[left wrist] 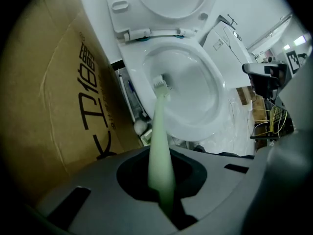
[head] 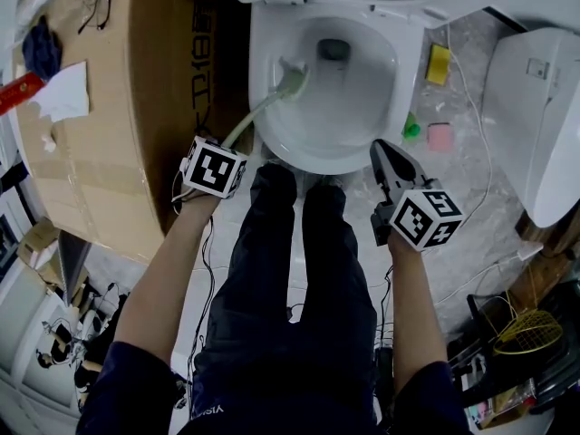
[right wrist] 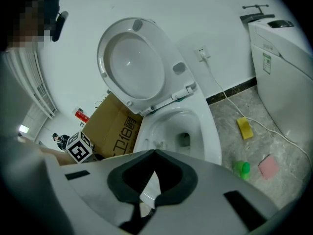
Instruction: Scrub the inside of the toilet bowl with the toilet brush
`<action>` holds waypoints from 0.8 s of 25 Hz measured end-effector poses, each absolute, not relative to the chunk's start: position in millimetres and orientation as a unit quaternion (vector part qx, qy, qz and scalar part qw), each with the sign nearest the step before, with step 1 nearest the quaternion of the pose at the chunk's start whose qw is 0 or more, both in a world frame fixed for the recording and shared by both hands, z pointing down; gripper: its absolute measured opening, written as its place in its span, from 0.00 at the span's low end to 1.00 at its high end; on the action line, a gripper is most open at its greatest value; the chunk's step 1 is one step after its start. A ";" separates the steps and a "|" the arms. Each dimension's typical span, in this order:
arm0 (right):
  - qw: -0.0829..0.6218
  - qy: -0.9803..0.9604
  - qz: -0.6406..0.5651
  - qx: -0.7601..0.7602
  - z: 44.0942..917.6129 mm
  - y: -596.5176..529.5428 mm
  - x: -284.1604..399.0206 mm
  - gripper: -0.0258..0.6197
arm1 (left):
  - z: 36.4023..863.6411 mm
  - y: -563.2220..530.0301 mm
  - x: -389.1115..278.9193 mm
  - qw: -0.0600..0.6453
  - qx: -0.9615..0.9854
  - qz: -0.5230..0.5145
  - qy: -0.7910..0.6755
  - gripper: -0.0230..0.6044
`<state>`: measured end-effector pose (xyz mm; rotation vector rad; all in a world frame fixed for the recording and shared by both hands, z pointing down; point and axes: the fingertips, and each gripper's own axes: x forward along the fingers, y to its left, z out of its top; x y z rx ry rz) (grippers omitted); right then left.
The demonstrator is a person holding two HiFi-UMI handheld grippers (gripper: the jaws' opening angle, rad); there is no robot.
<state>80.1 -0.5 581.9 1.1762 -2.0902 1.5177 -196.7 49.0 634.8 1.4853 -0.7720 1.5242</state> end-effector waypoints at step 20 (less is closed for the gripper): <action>0.144 -0.710 0.538 0.431 587.7 -18.8 97.7 0.05 | 640.0 -31.8 -170.7 0.417 0.625 0.573 -0.328 0.09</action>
